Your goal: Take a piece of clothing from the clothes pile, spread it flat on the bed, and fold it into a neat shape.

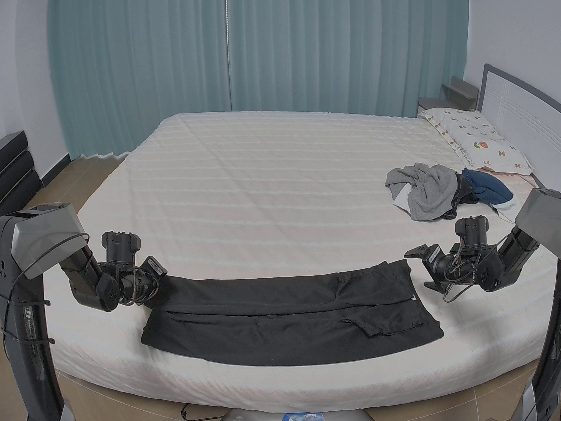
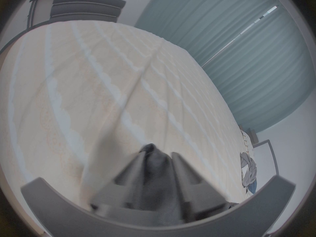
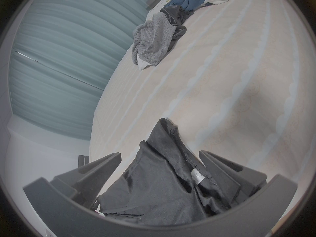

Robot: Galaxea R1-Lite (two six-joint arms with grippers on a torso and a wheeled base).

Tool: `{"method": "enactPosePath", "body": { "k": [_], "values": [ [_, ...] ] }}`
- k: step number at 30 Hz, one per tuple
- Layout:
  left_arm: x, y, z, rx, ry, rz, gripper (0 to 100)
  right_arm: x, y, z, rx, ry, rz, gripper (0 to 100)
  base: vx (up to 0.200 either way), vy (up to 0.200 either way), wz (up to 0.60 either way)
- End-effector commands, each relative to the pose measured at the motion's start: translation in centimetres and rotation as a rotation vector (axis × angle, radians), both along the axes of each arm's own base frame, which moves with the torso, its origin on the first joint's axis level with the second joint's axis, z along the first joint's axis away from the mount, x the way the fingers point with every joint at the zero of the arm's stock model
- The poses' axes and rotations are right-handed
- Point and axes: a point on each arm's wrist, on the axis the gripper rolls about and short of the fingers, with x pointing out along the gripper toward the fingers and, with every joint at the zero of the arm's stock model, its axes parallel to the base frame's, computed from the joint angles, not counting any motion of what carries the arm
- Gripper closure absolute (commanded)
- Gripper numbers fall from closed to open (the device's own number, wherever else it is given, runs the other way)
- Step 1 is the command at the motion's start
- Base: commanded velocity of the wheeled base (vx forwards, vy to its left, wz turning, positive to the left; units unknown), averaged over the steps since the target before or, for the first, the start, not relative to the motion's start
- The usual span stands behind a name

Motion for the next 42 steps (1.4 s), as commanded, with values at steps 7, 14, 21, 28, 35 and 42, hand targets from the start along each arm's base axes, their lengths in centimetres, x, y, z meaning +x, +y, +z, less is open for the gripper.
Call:
{"method": "enactPosePath", "body": {
  "k": [7,14,21,28,35,42],
  "values": [
    [-0.4,1.3,0.1,-0.038,0.007,0.087,100,2.0,0.1,-0.7,0.048,-0.016,0.007,0,0.0,0.0,0.0],
    [-0.4,1.4,0.0,-0.039,0.008,0.09,100,2.6,0.7,-2.1,0.051,0.008,0.018,0,0.0,0.0,0.0],
    [-0.3,1.4,-0.1,-0.036,0.008,0.086,100,3.3,0.7,-2.9,0.048,0.01,0.017,0,0.0,0.0,0.0],
    [-0.4,1.3,-0.2,-0.034,0.011,0.082,100,3.3,0.7,-3.4,0.035,0.018,0.011,100,0.0,0.0,0.0],
    [-0.4,1.2,-0.2,-0.033,0.014,0.078,100,3.7,-0.1,-3.5,0.037,0.013,-0.012,100,0.0,0.0,0.0],
    [-0.5,1.1,-0.2,-0.031,0.017,0.076,100,3.7,-0.2,-3.5,0.037,0.013,-0.014,100,0.0,0.0,0.0]
  ]
}}
